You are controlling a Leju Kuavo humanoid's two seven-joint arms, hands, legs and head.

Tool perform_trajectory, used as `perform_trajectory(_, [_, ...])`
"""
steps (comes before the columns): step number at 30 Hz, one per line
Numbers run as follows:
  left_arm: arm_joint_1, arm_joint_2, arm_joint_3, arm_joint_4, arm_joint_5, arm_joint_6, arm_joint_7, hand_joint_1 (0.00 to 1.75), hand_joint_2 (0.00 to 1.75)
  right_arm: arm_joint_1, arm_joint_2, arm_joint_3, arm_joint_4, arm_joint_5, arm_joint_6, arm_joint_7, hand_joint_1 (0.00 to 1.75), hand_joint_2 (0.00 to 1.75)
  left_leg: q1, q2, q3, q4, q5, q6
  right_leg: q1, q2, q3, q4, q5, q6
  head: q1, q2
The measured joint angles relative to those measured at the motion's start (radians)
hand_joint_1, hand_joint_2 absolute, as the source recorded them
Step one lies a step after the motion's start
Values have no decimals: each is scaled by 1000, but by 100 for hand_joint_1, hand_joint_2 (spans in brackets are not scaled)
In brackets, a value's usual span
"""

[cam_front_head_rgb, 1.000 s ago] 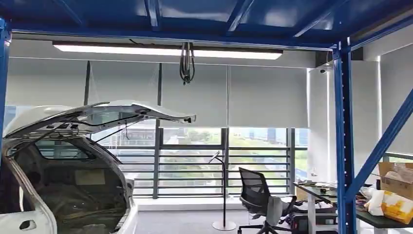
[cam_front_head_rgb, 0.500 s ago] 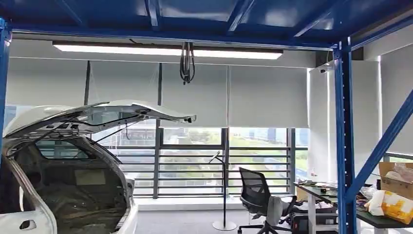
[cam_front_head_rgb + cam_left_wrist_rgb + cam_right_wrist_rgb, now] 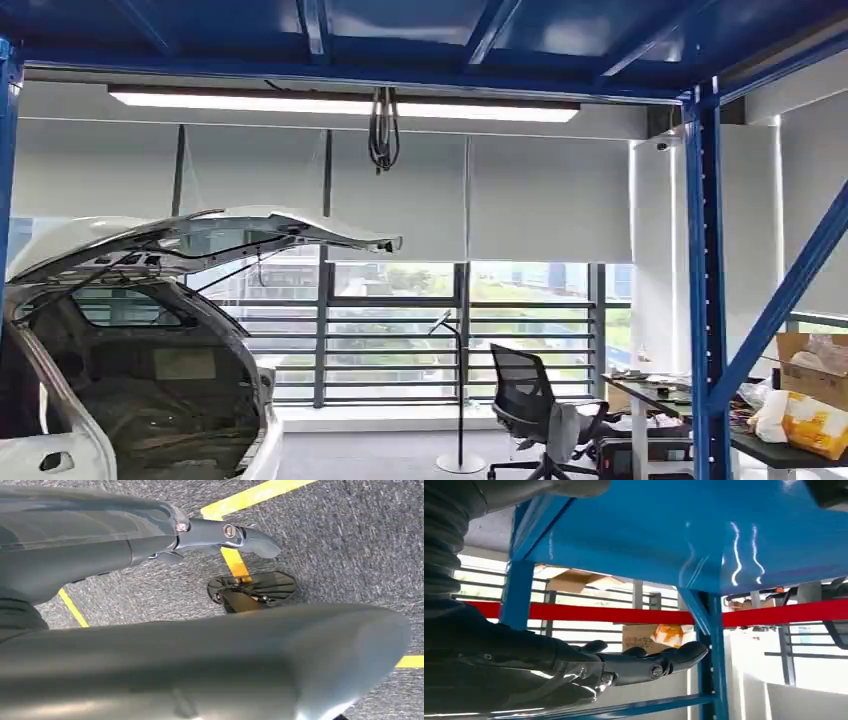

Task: Take the parts from the cabinet and place them on the table.

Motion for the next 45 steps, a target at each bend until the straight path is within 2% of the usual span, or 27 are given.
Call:
perform_trajectory(15, [-3, -9, -11, 0, 3, -2, 3, 0, 0, -133, 67, 51, 163, -29, 19, -12, 0, 175, 0, 0, 0, 0, 0, 0, 0, 0, 0, 0, 0, 0, 0, 0])
perform_trajectory(32, [-4, -19, -12, 0, 23, -1, 2, 0, 0, -271, 177, 122, 361, -185, 101, -46, 0, 175, 0, 0, 0, 0, 0, 0, 0, 0, 0, 0, 0, 0, 0, 0])
perform_trajectory(45, [-11, -26, -13, 0, 37, 0, 2, 0, 0, -333, 221, 191, 455, -152, 101, -33, 0, 175, 0, 0, 0, 0, 0, 0, 0, 0, 0, 0, 0, 0, 0, 0])
